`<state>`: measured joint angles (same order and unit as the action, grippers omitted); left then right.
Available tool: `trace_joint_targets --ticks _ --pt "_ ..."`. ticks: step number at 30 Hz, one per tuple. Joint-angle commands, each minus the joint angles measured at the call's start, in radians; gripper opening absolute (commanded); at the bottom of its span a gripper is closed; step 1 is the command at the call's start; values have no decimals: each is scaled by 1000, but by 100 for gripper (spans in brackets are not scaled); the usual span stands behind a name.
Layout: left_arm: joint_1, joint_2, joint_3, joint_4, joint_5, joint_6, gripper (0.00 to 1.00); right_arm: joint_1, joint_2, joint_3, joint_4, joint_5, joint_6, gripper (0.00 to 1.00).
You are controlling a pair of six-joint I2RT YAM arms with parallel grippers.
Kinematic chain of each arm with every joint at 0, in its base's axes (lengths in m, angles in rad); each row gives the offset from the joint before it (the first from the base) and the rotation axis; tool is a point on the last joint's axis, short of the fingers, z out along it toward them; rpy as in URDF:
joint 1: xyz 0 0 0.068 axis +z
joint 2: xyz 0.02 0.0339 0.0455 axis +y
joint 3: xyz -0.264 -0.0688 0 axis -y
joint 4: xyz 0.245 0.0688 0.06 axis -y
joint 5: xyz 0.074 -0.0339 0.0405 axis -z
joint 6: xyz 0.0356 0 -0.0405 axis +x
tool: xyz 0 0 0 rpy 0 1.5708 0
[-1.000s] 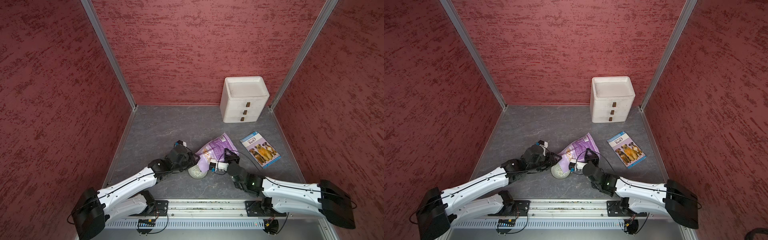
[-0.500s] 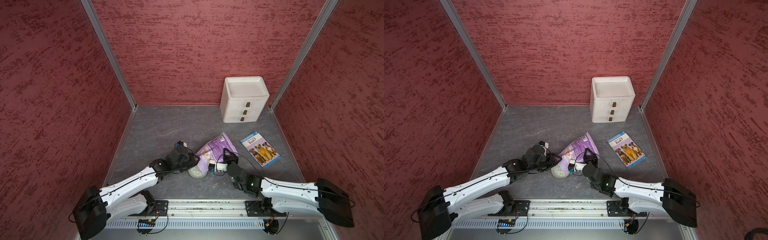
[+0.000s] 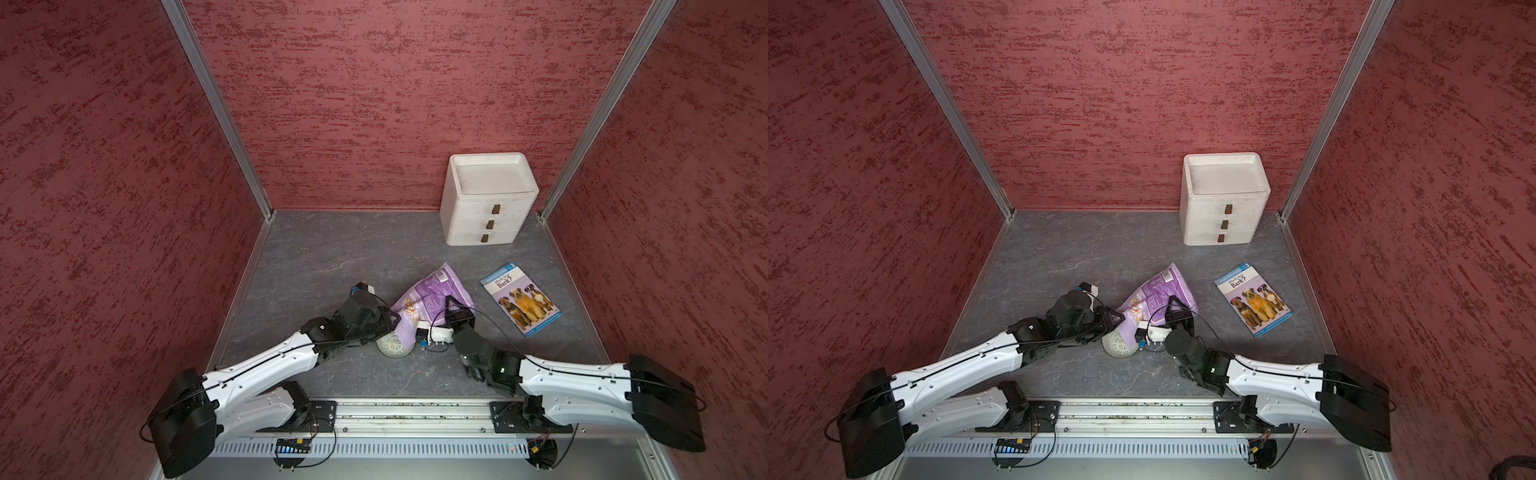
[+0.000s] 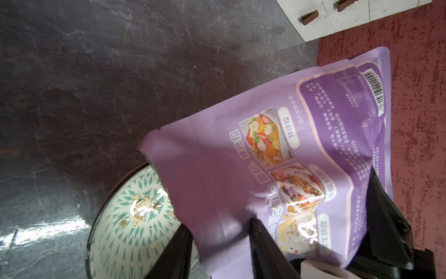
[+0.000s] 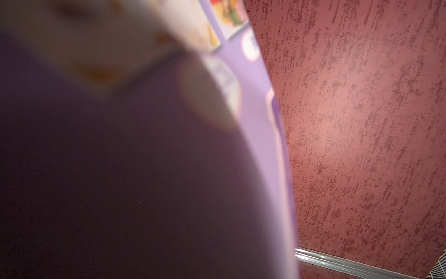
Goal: Pour the oats into the breakfast bowl
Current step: Pour the oats into the bowl.
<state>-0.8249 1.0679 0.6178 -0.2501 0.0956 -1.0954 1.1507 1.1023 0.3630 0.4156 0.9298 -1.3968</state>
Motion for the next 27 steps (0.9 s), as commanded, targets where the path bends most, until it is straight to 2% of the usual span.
trace_joint_targets --ticks 1,27 --pt "-3 2 -15 38 -6 -1 42 23 -17 24 231 33 -22 0" --pt "-3 3 -21 43 -1 -9 40 61 -6 14 319 33 -129 0"
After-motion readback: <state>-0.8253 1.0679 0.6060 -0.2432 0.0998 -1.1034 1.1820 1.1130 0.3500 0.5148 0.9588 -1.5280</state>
